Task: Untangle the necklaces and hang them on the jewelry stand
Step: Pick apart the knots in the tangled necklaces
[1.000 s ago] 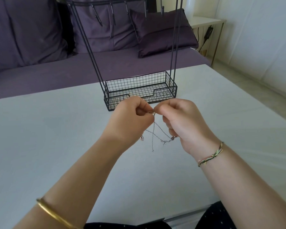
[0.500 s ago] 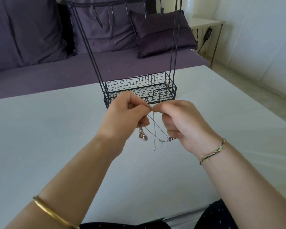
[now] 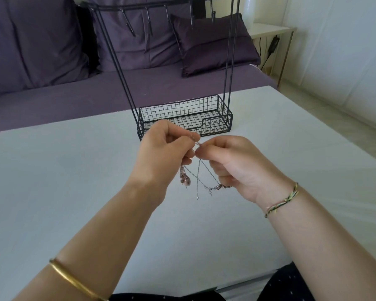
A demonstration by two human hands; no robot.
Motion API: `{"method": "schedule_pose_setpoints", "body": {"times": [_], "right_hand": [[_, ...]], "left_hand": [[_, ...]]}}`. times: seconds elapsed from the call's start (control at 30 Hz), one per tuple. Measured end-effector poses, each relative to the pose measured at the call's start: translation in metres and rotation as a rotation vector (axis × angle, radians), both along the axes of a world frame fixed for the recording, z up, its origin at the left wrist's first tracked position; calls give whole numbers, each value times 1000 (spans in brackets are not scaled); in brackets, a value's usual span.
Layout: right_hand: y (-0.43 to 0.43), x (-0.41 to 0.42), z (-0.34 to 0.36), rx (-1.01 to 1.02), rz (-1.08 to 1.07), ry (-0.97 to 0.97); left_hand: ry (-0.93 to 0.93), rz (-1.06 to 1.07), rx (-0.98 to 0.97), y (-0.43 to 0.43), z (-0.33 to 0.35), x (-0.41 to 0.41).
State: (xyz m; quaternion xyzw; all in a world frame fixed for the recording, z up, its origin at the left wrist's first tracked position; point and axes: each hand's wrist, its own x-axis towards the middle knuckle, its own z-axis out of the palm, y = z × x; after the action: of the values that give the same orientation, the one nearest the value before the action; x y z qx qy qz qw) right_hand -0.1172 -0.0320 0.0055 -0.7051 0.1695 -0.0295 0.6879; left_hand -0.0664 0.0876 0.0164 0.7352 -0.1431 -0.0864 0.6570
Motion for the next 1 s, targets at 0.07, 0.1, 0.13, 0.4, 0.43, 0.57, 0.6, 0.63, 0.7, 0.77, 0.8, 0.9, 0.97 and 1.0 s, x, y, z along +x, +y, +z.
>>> {"method": "schedule_pose_setpoints", "body": {"times": [0.07,0.1,0.13,0.4,0.43,0.57,0.6,0.63,0.7,0.77,0.8,0.9,0.97,1.0], "right_hand": [[0,0,0,16,-22,27],[0,0,0,41,-33,32],[0,0,1,79,-48,30],[-4,-2,2,287,-9,39],[-4,-2,2,270,-3,40],[-6,-1,2,176,-17,14],[-7,-1,2,147,-19,3],[-7,-2,1,120,-21,-9],[-8,-2,-1,75,-25,-32],[-8,-1,-3,13,-30,-56],[-8,-1,-4,-15,-36,-70],[-8,0,-6,-71,-71,-121],[-8,0,-6,-115,-82,-164],[-7,0,-6,-131,-82,-181]], "left_hand": [[2,-3,-3,0,0,0],[7,4,-4,0,0,0],[17,10,-5,1,0,0],[100,-8,-9,-1,2,0],[102,-9,-3,-1,1,-1],[33,8,83,-2,-3,-1],[-7,10,127,-2,-4,-1],[-46,7,171,-2,-4,-1],[-113,4,242,-3,-6,-2],[-176,3,290,-3,-6,-3],[-209,2,311,-3,-6,-3],[-267,4,344,-5,-5,-4],[-272,2,351,-4,-4,-5],[-274,3,355,-4,-3,-6]]}}
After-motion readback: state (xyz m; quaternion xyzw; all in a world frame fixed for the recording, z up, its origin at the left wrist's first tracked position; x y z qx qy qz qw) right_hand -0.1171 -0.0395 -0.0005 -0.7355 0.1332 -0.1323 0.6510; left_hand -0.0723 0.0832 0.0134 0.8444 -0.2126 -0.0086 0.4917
